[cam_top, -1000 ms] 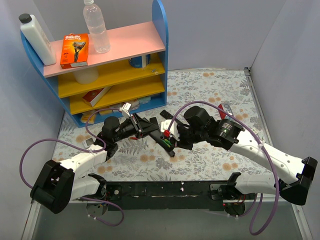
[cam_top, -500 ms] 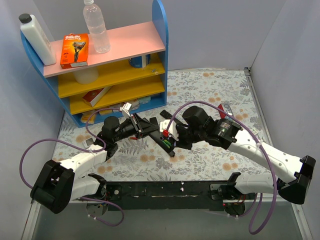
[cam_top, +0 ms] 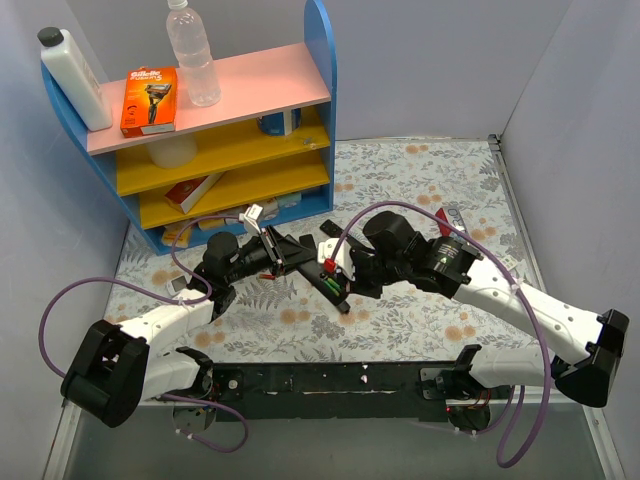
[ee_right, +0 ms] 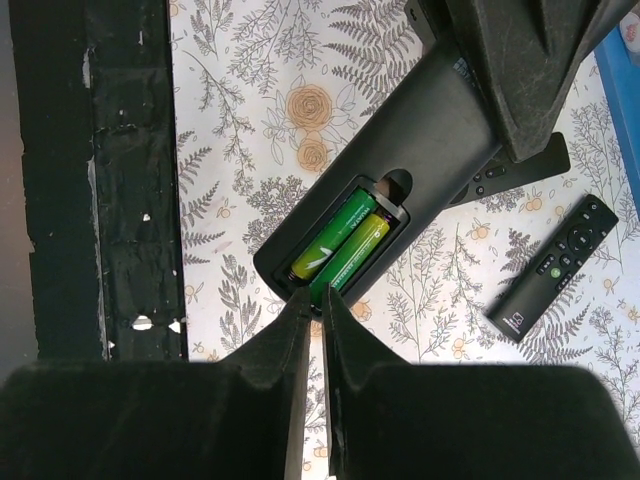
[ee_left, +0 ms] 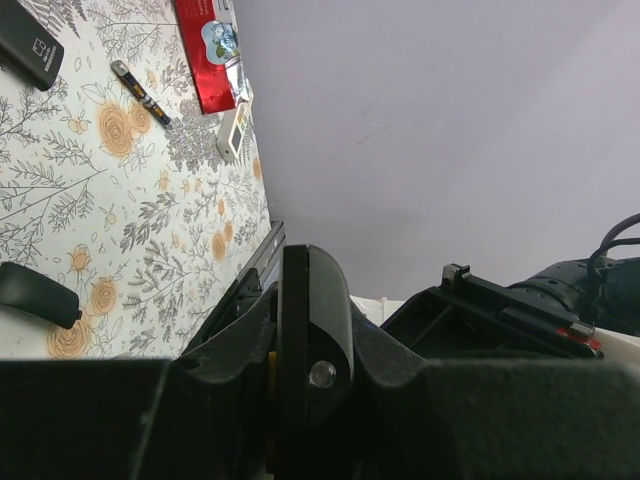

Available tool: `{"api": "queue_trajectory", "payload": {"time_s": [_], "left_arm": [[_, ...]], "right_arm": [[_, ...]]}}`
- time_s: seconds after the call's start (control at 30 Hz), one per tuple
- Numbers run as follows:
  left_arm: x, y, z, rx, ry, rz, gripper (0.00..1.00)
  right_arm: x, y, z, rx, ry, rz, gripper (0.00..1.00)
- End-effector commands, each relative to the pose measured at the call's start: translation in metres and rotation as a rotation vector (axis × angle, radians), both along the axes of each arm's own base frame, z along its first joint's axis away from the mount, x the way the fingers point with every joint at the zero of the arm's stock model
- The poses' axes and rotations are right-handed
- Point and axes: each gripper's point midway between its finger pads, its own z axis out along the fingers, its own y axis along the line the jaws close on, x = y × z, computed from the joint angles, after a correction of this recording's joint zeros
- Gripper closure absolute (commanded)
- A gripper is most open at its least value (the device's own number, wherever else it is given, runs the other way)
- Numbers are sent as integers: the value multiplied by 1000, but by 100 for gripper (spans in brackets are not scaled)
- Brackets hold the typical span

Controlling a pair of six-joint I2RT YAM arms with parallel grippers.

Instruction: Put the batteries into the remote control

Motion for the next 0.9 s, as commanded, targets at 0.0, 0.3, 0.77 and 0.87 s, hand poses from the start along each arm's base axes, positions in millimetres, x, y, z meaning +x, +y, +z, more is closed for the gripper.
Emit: {"api": "queue_trajectory", "payload": {"time_s": [0.0, 0.3, 0.77, 0.87], "left_arm": [[-5, -3, 45, -99, -81, -34, 100], [-9, -5, 54, -120, -90, -50, 100], [-6, -2, 43, -57, -107, -19, 100], [-2, 5, 21, 54, -135, 27, 100]], "right_arm": [[9, 11, 8, 42, -29, 0, 86], [21, 12, -3, 20, -66, -38, 90], [29, 26, -18, 17, -25, -77, 89], [31, 36, -7, 70, 3, -112, 84]]}}
